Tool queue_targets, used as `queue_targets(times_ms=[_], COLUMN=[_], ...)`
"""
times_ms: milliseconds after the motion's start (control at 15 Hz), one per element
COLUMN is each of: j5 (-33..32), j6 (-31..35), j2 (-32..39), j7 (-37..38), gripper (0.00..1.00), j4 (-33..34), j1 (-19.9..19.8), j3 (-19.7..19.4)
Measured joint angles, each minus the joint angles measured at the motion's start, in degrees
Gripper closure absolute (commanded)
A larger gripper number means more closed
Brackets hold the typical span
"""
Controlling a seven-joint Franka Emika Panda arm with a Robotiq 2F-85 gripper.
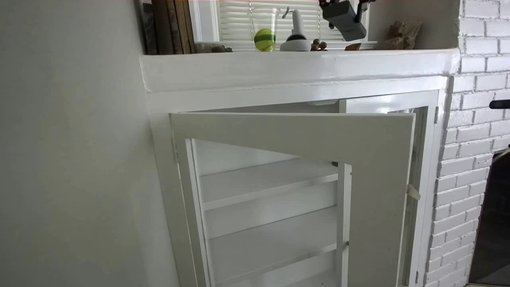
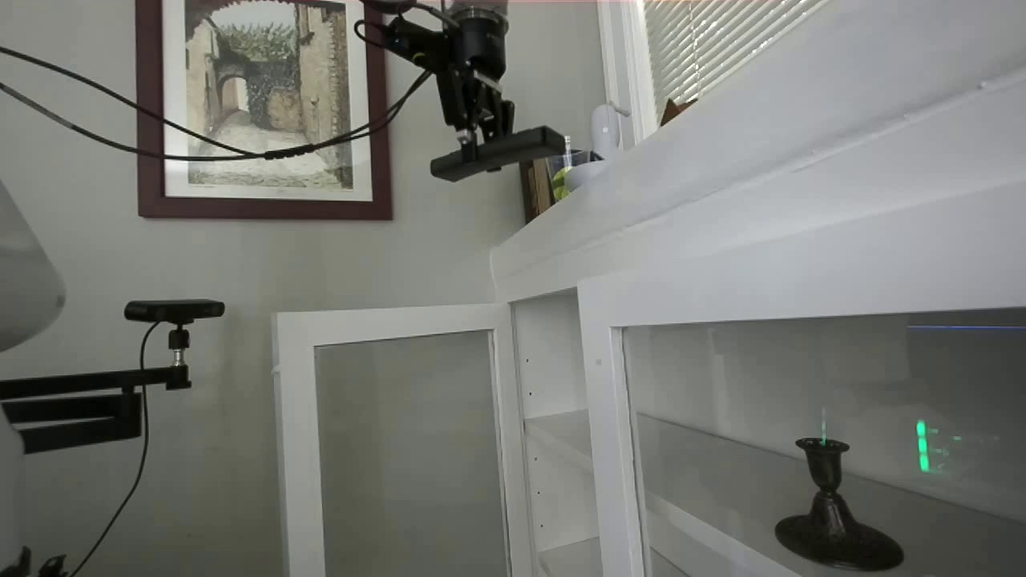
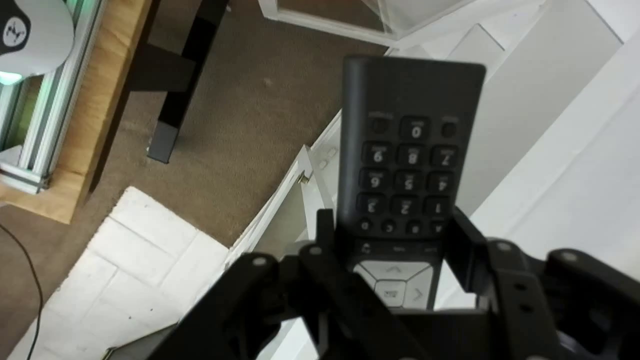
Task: Put the remote in the cabinet
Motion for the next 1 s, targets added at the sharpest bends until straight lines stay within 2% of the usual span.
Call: queue_targets(times_ms=[400,733,1000], j5=[2.80,2.60,1.91], j6=[7.75,9.40,14.49], j2=[-0.33,-1.62,-2.07], j7=[7.39,11.26,12.43], gripper=[0.70,0.70,0.70], j4=[-7.27,-13.21,-18.75], j1=[2.16,3.12,3.21], j3=[5.08,7.52,8.41])
